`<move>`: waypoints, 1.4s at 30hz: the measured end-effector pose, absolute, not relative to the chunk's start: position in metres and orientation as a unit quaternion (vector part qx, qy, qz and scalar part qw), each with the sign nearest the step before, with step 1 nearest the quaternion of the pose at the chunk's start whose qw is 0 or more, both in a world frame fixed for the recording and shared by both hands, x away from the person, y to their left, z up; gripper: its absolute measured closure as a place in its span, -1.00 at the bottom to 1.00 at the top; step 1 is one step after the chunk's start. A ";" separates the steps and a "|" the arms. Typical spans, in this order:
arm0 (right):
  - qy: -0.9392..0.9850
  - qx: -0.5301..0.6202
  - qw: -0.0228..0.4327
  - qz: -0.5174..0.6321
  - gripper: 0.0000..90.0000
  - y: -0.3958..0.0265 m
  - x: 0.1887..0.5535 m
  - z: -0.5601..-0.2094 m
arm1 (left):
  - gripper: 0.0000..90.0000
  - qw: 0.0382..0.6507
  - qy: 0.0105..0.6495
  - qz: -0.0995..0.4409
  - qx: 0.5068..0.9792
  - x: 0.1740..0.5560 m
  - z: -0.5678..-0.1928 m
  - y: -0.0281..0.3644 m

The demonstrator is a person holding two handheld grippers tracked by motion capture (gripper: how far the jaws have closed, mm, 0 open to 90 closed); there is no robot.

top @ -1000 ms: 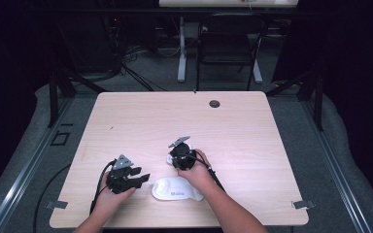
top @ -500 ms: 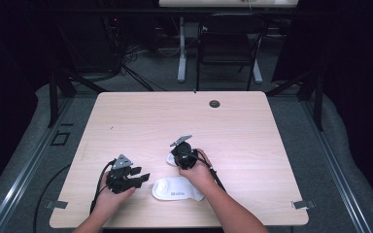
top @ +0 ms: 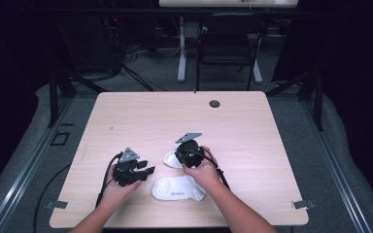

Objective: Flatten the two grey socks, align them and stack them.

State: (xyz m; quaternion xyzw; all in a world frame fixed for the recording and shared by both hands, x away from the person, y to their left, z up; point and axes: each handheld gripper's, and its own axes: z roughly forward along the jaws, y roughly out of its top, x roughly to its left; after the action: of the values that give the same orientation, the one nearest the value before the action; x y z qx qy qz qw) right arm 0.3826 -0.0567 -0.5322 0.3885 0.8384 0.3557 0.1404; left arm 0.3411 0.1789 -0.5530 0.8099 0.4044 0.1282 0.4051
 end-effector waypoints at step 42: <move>0.823 0.386 0.154 0.387 0.93 -0.085 0.377 -0.524 | 0.93 0.372 0.402 0.127 0.827 0.392 -0.580 0.131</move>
State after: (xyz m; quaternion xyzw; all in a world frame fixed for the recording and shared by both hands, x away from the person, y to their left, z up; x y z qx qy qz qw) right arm 0.3769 -0.0848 -0.5237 0.3862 0.8229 0.3874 0.1535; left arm 0.3920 0.1314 -0.5800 0.8268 0.4023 0.1274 0.3719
